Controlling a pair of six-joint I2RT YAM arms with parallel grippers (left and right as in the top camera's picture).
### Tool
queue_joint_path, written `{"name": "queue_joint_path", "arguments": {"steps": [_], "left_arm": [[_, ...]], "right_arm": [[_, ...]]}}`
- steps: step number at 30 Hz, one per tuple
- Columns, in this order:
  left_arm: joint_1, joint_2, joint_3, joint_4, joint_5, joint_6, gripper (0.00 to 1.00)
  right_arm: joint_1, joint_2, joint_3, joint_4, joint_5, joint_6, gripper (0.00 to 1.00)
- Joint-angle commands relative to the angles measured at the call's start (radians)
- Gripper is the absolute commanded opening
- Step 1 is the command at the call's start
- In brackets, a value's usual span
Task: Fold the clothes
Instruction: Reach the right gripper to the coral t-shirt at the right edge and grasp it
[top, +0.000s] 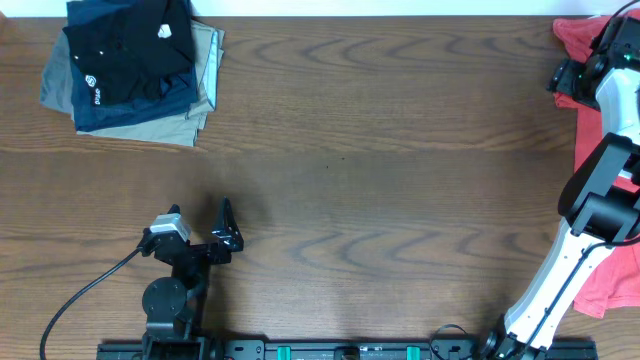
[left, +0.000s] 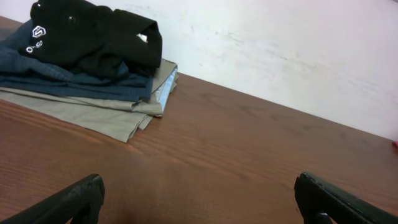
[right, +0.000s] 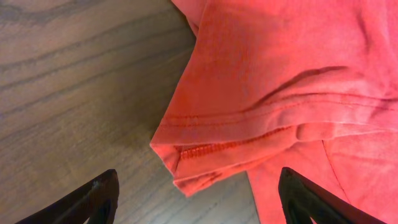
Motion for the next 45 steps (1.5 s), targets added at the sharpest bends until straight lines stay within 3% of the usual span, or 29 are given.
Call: {"name": "queue_joint_path", "arguments": {"steps": [1,12,16,18,22,25,29,41,45], "left_arm": [[-0.001,-0.005,-0.027,-0.018,-0.016,0.017,0.98],[-0.001,-0.005,-0.027,-0.018,-0.016,0.017,0.98],[-0.001,-0.005,-0.027,-0.018,-0.016,0.017,0.98],[-0.001,-0.005,-0.027,-0.018,-0.016,0.017,0.98],[-0.001,-0.005,-0.027,-0.018,-0.016,0.017,0.98],[-0.001,-0.005,-0.027,-0.018,-0.016,0.017,0.98],[-0.001,-0.005,-0.027,-0.018,-0.016,0.017,0.98],[-0.001,-0.005,-0.027,-0.018,-0.016,0.017,0.98],[-0.001,-0.005,-0.027,-0.018,-0.016,0.017,0.98]], "right_arm": [[-0.008,0.042,0.024,0.017,0.01,-0.006,0.78],[-0.009,0.089,0.024,0.039,0.014,-0.006,0.69],[-0.008,0.089,0.024,0.043,0.013,-0.006,0.45],[-0.008,0.089,0.024,0.039,0.013,-0.006,0.39],[-0.009,0.089,0.024,0.035,0.014,-0.006,0.39],[-0.008,0.089,0.023,0.031,0.014,-0.006,0.47],[-0.008,0.089,0.016,0.029,0.014,-0.006,0.48],[-0.008,0.094,-0.023,0.04,0.014,-0.006,0.27],[-0.008,0.095,-0.023,0.038,0.014,-0.006,0.14]]}}
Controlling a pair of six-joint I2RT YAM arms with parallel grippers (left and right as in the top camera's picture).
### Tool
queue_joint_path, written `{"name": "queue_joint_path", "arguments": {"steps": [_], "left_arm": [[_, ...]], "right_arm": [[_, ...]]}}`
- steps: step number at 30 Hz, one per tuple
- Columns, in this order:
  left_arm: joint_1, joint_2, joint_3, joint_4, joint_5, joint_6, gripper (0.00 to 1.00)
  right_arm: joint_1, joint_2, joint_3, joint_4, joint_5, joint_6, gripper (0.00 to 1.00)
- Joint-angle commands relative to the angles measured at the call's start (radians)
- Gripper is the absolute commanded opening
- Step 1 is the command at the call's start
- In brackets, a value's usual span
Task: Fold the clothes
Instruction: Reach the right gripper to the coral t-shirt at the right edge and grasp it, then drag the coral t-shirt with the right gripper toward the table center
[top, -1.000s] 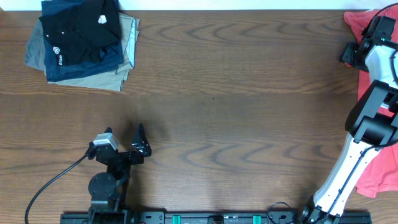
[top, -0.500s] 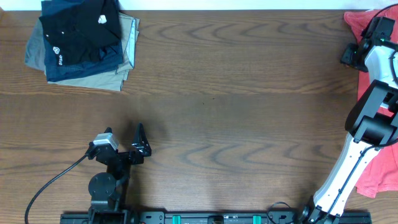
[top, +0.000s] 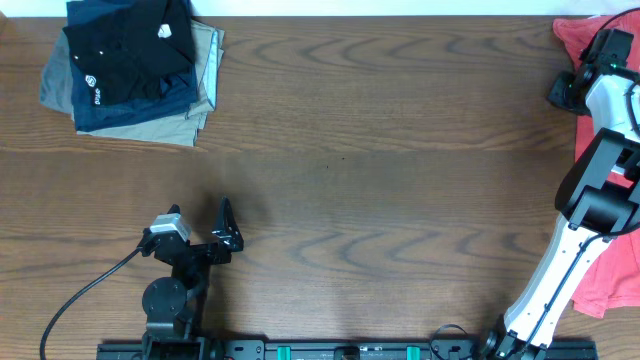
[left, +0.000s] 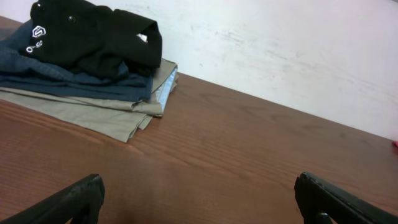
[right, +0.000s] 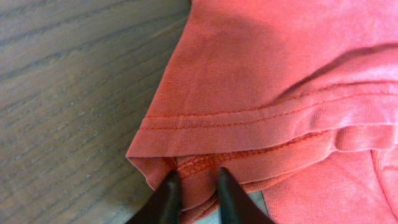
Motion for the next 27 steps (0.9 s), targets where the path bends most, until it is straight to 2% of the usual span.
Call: {"name": "queue_joint_path", "arguments": {"steps": [1,3,10,15,20,27], "left_arm": [[-0.001,-0.005,-0.027,-0.018,-0.016,0.017,0.98],[-0.001,-0.005,-0.027,-0.018,-0.016,0.017,0.98],[-0.001,-0.005,-0.027,-0.018,-0.016,0.017,0.98],[-0.002,-0.005,-0.027,-0.018,-0.016,0.017,0.98],[-0.001,-0.005,-0.027,-0.018,-0.016,0.017,0.98],[-0.001,-0.005,-0.027,-0.018,-0.016,0.017,0.98]], "right_arm": [[-0.008,0.025,-0.013,-0.004,0.002,0.001,0.09],[-0.008,0.025,-0.013,-0.009,0.002,0.001,0.01],[0.008,0.015,-0.012,-0.032,-0.012,-0.009,0.01],[0.053,-0.018,-0.012,-0.039,-0.137,-0.062,0.01],[0.145,-0.042,-0.011,-0.027,-0.303,-0.071,0.01],[0.351,-0.044,-0.01,-0.04,-0.502,-0.071,0.01]]}}
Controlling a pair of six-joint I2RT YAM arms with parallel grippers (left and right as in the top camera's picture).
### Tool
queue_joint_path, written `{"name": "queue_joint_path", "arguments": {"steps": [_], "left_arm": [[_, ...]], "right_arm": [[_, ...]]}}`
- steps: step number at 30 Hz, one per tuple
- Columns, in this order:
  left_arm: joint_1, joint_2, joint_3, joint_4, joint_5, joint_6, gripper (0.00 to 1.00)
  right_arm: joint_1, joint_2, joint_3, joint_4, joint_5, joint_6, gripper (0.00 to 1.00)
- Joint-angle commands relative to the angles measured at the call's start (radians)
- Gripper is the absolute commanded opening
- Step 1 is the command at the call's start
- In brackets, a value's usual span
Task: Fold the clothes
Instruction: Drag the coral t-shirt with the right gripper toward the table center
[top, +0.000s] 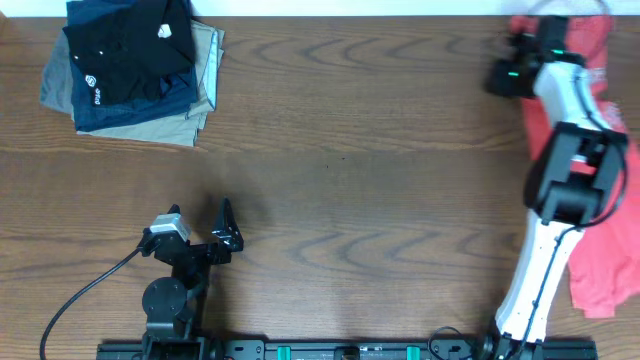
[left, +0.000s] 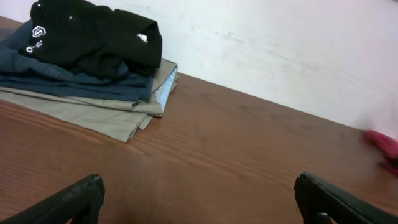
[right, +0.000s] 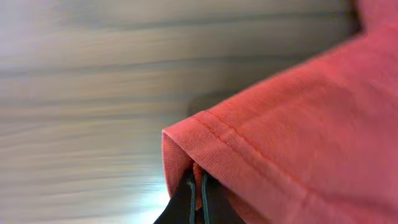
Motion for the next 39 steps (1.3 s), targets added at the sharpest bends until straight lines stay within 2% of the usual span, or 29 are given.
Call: {"name": "queue_joint_path", "arguments": {"steps": [1,12,18,25,32,39], "left_arm": [[-0.001,-0.005,-0.027,-0.018,-0.016,0.017,0.98],[-0.001,-0.005,-0.027,-0.018,-0.016,0.017,0.98],[-0.001,-0.005,-0.027,-0.018,-0.016,0.017,0.98],[-0.001,-0.005,-0.027,-0.018,-0.016,0.017,0.98],[-0.001,-0.005,-0.027,-0.018,-0.016,0.017,0.98],[-0.001,-0.005,-0.027,-0.018,-0.016,0.017,0.98]], "right_arm": [[0.129,-0.039,-0.01,-0.016,-0.173,-0.018,0.01],[0.57,-0.039,-0.01,-0.203,-0.216,-0.017,0.01],[0.73,-0.039,-0.01,-0.262,-0.219,0.013,0.01],[0.807,-0.09,-0.01,-0.355,-0.227,0.085,0.01],[0.853,-0.202,-0.01,-0.506,-0.238,0.087,0.01],[0.943,-0.248,-0.011,-0.576,-0.218,0.088,0.01]]}}
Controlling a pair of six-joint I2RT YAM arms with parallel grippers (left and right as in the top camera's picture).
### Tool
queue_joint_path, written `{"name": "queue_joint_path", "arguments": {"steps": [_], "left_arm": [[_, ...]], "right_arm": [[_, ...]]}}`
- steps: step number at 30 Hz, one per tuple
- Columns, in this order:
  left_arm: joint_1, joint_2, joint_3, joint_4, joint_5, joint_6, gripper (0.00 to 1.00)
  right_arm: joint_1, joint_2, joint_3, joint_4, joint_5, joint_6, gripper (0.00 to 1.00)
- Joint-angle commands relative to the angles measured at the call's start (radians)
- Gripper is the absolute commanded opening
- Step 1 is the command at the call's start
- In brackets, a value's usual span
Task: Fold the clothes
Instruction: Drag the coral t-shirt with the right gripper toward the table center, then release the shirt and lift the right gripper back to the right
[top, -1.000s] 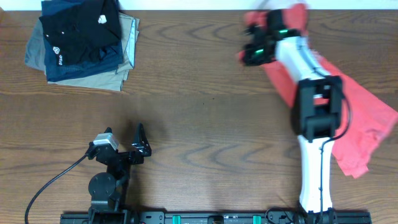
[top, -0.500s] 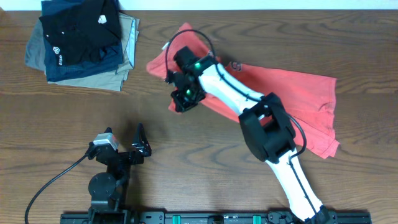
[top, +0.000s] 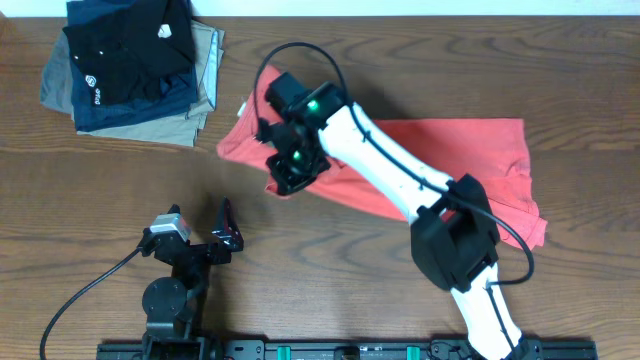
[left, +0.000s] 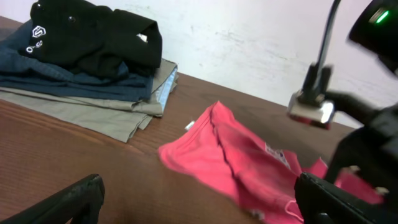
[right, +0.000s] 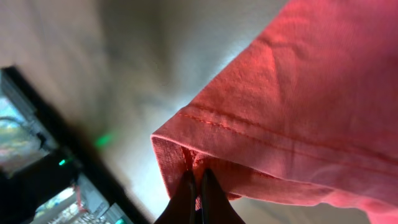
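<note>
A red shirt (top: 440, 150) lies stretched across the middle of the wooden table (top: 120, 200), from the centre-left to the right side. My right gripper (top: 290, 172) is shut on a hemmed edge of the red shirt (right: 261, 130) near its left end, held over the table. The left gripper (top: 222, 232) rests open at the front left, nothing between its fingers. In the left wrist view the red shirt (left: 242, 162) shows ahead of the open fingers (left: 68, 202).
A stack of folded clothes (top: 130, 65), black on navy on khaki, sits at the back left corner, close to the shirt's left end. The right arm (top: 400, 170) spans the table's middle.
My right gripper has moved from the back right to the centre-left of the table, still shut on the shirt's edge. The red shirt now lies across the middle. The left arm is unmoved.
My right gripper was open over the red shirt's hem at the far right edge. Then it was shut on that hem. Then it held the hem further left at the back, and now the shirt is spread across the table's middle.
</note>
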Motion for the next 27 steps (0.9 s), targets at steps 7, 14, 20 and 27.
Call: {"name": "queue_joint_path", "arguments": {"steps": [7,14,20,27], "left_arm": [[-0.001,-0.005,-0.027,-0.018,-0.016,0.017,0.98],[-0.001,-0.005,-0.027,-0.018,-0.016,0.017,0.98],[-0.001,-0.005,-0.027,-0.018,-0.016,0.017,0.98],[-0.001,-0.005,-0.027,-0.018,-0.016,0.017,0.98]], "right_arm": [[0.153,-0.011,-0.012,-0.04,0.039,0.057,0.01],[0.169,-0.011,-0.012,-0.095,0.267,0.171,0.01],[0.065,-0.013,-0.012,-0.097,0.27,0.169,0.11],[-0.114,-0.044,-0.01,-0.135,0.137,0.051,0.41]]}}
